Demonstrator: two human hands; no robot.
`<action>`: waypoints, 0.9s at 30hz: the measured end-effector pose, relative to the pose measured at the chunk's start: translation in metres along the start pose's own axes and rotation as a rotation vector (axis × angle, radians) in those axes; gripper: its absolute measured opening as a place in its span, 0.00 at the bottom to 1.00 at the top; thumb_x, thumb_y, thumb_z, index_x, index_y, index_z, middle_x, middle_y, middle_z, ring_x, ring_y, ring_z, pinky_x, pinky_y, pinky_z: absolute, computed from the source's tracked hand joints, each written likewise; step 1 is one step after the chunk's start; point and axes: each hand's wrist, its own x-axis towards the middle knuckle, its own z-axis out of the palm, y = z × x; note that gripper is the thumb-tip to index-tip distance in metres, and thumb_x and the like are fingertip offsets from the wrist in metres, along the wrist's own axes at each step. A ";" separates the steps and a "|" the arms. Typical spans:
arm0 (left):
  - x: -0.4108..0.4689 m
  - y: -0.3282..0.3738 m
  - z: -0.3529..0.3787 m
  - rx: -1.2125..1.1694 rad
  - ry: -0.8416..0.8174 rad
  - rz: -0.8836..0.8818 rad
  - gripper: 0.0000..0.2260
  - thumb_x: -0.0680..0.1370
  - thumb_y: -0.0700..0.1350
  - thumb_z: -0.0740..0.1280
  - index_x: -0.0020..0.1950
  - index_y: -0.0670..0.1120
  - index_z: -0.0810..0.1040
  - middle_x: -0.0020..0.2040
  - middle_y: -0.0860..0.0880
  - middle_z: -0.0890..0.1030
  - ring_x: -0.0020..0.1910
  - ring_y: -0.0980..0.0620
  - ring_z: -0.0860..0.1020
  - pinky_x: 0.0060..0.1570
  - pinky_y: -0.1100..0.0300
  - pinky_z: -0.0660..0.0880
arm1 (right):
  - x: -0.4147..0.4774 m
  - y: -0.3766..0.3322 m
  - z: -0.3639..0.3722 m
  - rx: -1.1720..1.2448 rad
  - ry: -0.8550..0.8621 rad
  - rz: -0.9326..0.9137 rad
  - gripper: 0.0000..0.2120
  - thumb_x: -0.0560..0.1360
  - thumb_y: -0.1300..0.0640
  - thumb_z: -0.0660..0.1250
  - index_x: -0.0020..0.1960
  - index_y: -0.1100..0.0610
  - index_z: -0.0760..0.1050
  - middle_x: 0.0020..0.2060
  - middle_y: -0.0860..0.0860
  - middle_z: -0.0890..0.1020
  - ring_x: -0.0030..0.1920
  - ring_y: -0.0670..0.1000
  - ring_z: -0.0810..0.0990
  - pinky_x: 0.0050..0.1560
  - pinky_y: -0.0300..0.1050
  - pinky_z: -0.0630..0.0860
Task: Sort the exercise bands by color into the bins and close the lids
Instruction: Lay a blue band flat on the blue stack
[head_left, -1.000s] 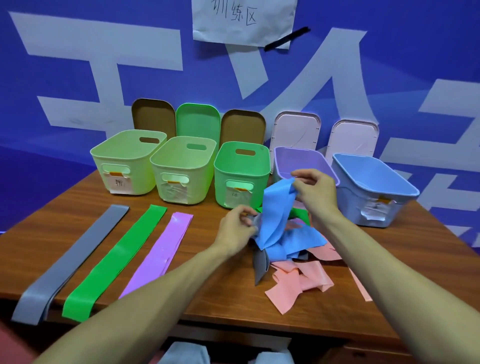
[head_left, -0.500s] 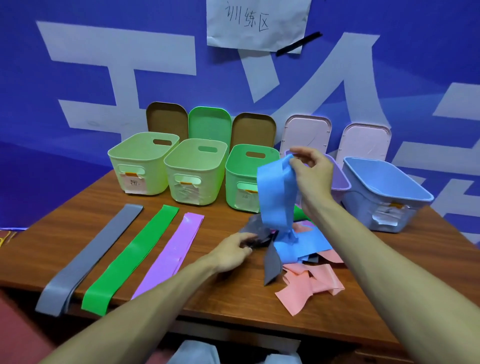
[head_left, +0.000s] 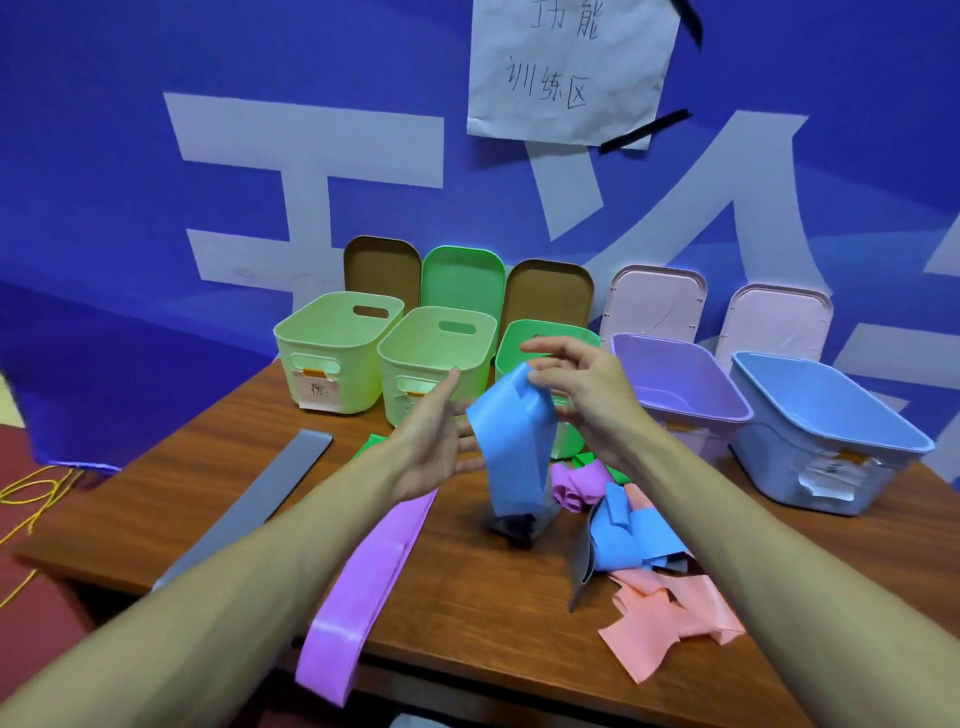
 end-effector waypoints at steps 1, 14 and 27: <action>-0.002 0.005 0.000 -0.020 0.019 0.033 0.17 0.79 0.57 0.58 0.55 0.45 0.77 0.48 0.46 0.80 0.41 0.51 0.77 0.41 0.57 0.72 | -0.001 0.000 0.001 -0.005 -0.018 0.005 0.14 0.72 0.70 0.65 0.51 0.54 0.78 0.35 0.47 0.78 0.37 0.44 0.75 0.32 0.36 0.67; -0.011 0.005 0.010 0.195 0.174 0.114 0.11 0.77 0.39 0.66 0.59 0.40 0.77 0.42 0.44 0.79 0.26 0.57 0.75 0.32 0.64 0.73 | -0.024 0.009 -0.010 -0.103 -0.110 0.041 0.14 0.72 0.69 0.66 0.50 0.51 0.79 0.35 0.46 0.79 0.39 0.46 0.76 0.34 0.39 0.68; -0.019 0.043 0.047 0.352 0.276 0.512 0.14 0.71 0.28 0.69 0.47 0.47 0.78 0.38 0.48 0.78 0.38 0.56 0.76 0.36 0.67 0.74 | -0.026 0.017 -0.028 -0.226 -0.112 0.092 0.04 0.76 0.59 0.67 0.50 0.56 0.78 0.36 0.51 0.82 0.36 0.45 0.80 0.39 0.38 0.75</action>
